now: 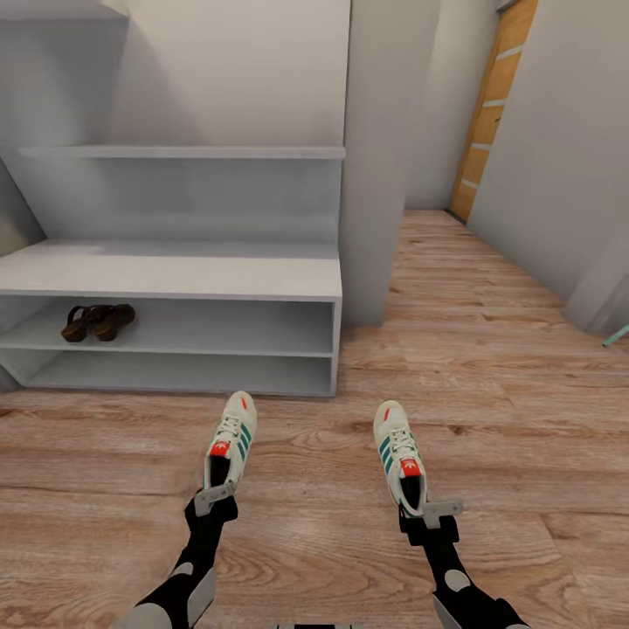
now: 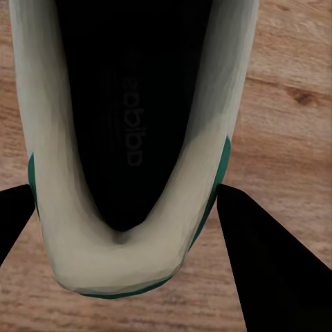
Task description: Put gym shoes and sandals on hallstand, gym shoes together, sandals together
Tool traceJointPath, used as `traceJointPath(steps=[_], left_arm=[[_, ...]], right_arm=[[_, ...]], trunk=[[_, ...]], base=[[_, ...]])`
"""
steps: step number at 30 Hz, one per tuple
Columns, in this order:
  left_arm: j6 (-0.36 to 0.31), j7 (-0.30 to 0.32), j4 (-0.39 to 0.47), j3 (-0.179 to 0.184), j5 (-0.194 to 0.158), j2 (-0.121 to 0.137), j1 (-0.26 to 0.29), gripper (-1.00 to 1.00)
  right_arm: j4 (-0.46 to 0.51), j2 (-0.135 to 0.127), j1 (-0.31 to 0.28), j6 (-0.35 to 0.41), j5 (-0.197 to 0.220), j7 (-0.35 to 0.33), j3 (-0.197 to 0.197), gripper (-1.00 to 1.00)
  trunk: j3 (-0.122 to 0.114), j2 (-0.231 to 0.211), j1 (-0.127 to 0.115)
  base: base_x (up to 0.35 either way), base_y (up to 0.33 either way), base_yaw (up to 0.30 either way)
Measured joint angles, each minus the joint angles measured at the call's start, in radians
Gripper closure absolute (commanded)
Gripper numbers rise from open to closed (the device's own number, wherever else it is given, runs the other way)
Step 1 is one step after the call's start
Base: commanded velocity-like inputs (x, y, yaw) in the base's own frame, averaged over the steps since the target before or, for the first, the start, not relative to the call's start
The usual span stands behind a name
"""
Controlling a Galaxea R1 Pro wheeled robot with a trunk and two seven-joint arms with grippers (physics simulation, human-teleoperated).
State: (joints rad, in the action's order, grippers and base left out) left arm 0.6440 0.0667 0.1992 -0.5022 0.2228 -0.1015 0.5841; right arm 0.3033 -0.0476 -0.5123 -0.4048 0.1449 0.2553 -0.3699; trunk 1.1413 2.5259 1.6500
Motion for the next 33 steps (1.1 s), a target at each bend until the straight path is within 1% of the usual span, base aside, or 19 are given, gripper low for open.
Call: traceJointPath(steps=[1, 3, 4, 5, 6, 9, 12, 13, 15, 17, 19, 20, 22, 23, 27, 28, 30, 31, 33], left_arm=[[0.0, -0.061, 0.008, -0.011, -0.006, -0.032, 0.0, 1.0], [-0.001, -0.152, 0.014, 0.0, 0.003, -0.06, 0.0, 1.0], [-0.002, -0.236, 0.018, 0.015, 0.013, -0.073, 0.0, 1.0], [-0.002, -0.269, 0.019, 0.026, 0.02, -0.073, 0.0, 1.0], [-0.003, -0.314, 0.026, 0.048, 0.03, -0.073, 0.0, 1.0], [-0.005, -0.363, 0.065, 0.082, 0.041, -0.073, 0.0, 1.0], [-0.032, -0.379, 0.125, 0.096, 0.045, -0.073, 0.0, 1.0], [-0.074, -0.385, 0.181, 0.103, 0.045, -0.073, 0.0, 1.0], [-0.142, -0.388, 0.259, 0.122, 0.047, -0.073, 0.0, 1.0], [-0.227, -0.39, 0.342, 0.155, 0.048, -0.073, 0.0, 1.0], [-0.322, -0.392, 0.425, 0.207, 0.048, -0.073, 0.0, 1.0], [-0.408, -0.393, 0.497, 0.258, 0.046, -0.073, 0.0, 1.0], [-0.479, -0.394, 0.563, 0.294, 0.032, -0.073, 0.0, 1.0], [-0.536, -0.395, 0.622, 0.321, 0.011, -0.073, 0.0, 1.0], [-0.681, -0.396, 0.736, 0.372, -0.068, -0.073, 0.0, 1.0], [-0.768, -0.397, 0.794, 0.401, -0.11, -0.073, 0.0, 1.0], [-0.851, -0.398, 0.851, 0.43, -0.148, -0.073, 0.0, 1.0], [-0.913, -0.4, 0.895, 0.457, -0.173, -0.073, 0.0, 1.0], [-0.963, -0.401, 0.926, 0.478, -0.189, -0.073, 0.0, 1.0]], right_arm=[[0.0, 0.0, 0.0, 0.001, 0.0, 0.0, 0.0, 1.0], [-0.001, 0.0, 0.0, 0.001, 0.001, 0.0, 0.001, 1.0], [-0.001, -0.001, 0.0, 0.002, 0.001, 0.0, 0.001, 1.0], [-0.001, -0.001, 0.0, 0.003, 0.001, 0.0, 0.001, 1.0], [-0.002, -0.001, 0.0, 0.004, 0.001, 0.0, 0.002, 1.0], [-0.015, -0.002, 0.0, 0.004, 0.002, 0.0, 0.003, 1.0], [-0.022, -0.008, 0.0, 0.004, 0.001, 0.001, 0.004, 1.0], [-0.026, -0.021, 0.0, 0.004, 0.004, 0.001, 0.007, 1.0], [-0.028, -0.039, 0.0, 0.005, 0.003, 0.001, 0.006, 1.0], [-0.03, -0.055, 0.0, 0.007, 0.003, 0.0, 0.006, 1.0], [-0.031, -0.066, 0.0, 0.007, 0.002, 0.0, 0.005, 1.0], [-0.032, -0.074, 0.0, 0.008, 0.003, 0.0, 0.006, 1.0], [-0.033, -0.079, 0.0, 0.009, 0.002, 0.0, 0.004, 1.0], [-0.033, -0.083, 0.0, 0.009, 0.002, 0.001, 0.005, 1.0], [-0.033, -0.088, 0.0, 0.011, 0.002, 0.001, 0.004, 1.0], [-0.033, -0.09, 0.0, 0.012, 0.002, 0.001, 0.004, 1.0], [-0.033, -0.092, 0.0, 0.013, 0.002, 0.001, 0.004, 1.0], [-0.033, -0.094, 0.0, 0.013, 0.002, 0.002, 0.004, 1.0], [-0.033, -0.096, 0.0, 0.014, 0.002, 0.002, 0.004, 1.0]], trunk=[[0.0, 0.0, 0.0], [0.0, 0.0, 0.0], [0.0, 0.0, 0.0], [0.0, 0.0, 0.0], [0.0, 0.0, 0.0], [0.0, 0.0, 0.0], [0.0, 0.0, 0.0], [0.0, 0.0, 0.0], [0.0, 0.0, 0.0], [0.0, 0.0, 0.0], [0.0, 0.0, 0.0], [0.0, 0.0, 0.0], [0.0, 0.0, 0.0], [0.0, 0.0, 0.0], [0.0, 0.0, 0.0], [0.0, 0.0, 0.0], [0.0, 0.0, 0.0], [0.0, 0.0, 0.0], [0.0, 0.0, 0.0]], base=[[0.0, 0.0, 0.0], [0.0, 0.0, 0.0], [0.0, 0.0, 0.0], [0.0, 0.0, 0.0], [0.0, 0.0, 0.0], [0.0, 0.0, 0.0], [0.0, 0.0, 0.0], [0.0, 0.0, 0.0], [0.0, 0.0, 0.0], [0.0, 0.0, 0.0], [0.0, 0.0, 0.0], [0.0, 0.0, 0.0], [0.0, 0.0, 0.0], [0.0, 0.0, 0.0], [0.0, 0.0, 0.0], [0.0, 0.0, 0.0], [0.0, 0.0, 0.0], [0.0, 0.0, 0.0], [0.0, 0.0, 0.0]])
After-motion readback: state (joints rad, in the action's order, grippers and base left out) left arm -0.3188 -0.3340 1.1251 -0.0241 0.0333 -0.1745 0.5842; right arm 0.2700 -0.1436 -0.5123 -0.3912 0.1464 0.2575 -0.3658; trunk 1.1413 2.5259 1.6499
